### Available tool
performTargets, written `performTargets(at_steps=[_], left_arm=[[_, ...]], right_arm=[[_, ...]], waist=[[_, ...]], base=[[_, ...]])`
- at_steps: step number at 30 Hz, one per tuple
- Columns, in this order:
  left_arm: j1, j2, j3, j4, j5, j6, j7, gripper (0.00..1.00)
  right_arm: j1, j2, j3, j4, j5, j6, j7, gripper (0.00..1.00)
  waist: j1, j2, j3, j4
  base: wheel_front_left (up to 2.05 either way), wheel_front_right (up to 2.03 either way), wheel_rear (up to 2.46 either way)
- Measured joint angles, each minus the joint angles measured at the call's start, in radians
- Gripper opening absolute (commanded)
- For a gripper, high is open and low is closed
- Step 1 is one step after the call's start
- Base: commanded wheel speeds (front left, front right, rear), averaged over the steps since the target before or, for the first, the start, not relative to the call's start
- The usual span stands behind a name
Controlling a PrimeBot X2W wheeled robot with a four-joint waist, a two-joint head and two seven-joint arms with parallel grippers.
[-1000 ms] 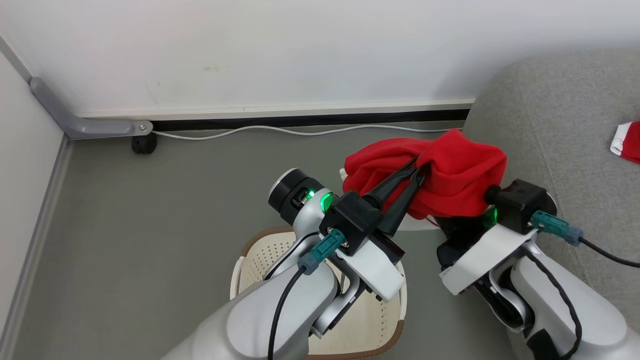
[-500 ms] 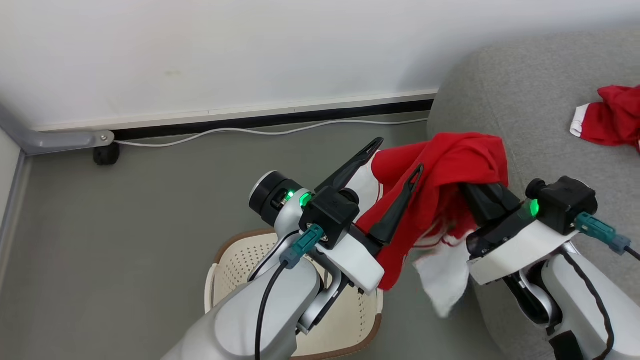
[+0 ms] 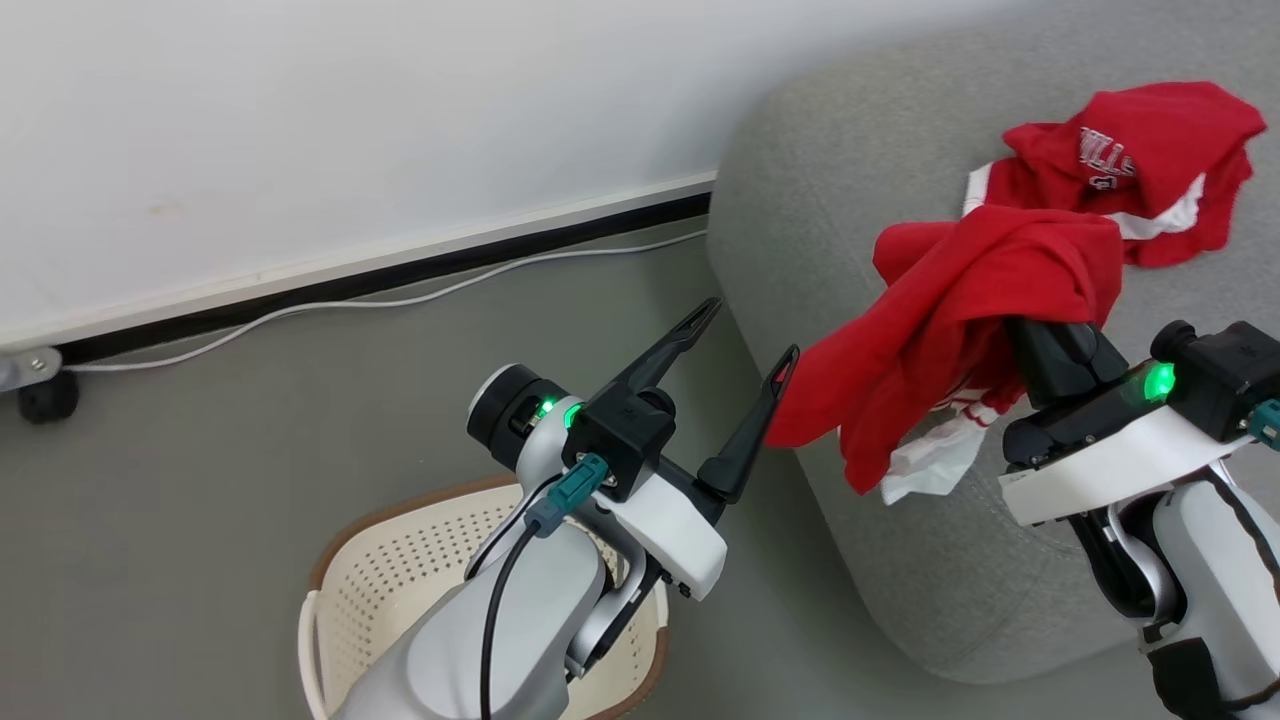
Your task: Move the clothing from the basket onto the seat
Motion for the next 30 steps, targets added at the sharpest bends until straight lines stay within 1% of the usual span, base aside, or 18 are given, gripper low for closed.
performTargets(at_steps=[9,14,20,27,30], left_arm=[[0.037,0.0,0.049,0.007,0.017,-0.034,0.0,1.0],[0.054,0.0,0.069,0.004,0.028,-0.034,0.0,1.0],[0.055,0.0,0.079,0.002,0.04,-0.035,0.0,1.0],[0.055,0.001,0.072,-0.003,0.043,-0.034,0.0,1.0],[0.053,0.002,0.065,-0.004,0.053,-0.034,0.0,1.0]], right_arm=[[0.0,-0.003,-0.026,-0.016,0.0,0.0,0.0,0.0],[0.0,-0.003,-0.039,-0.032,0.0,0.0,0.0,0.0],[0.0,-0.003,-0.077,-0.045,0.0,0.0,0.0,0.0],[-0.003,-0.011,-0.136,-0.062,-0.001,0.0,0.0,0.0],[-0.033,-0.026,-0.173,-0.063,-0.011,0.0,0.0,0.0]], waist=[[0.0,0.0,-0.007,-0.14],[0.0,0.0,-0.003,-0.206],[0.0,0.0,0.014,-0.266],[0.0,0.0,0.051,-0.275],[0.0,0.0,0.078,-0.278]], base=[[0.0,0.0,0.0],[0.0,0.0,0.0],[0.0,0.0,0.0],[0.0,0.0,0.0],[0.0,0.0,0.0]])
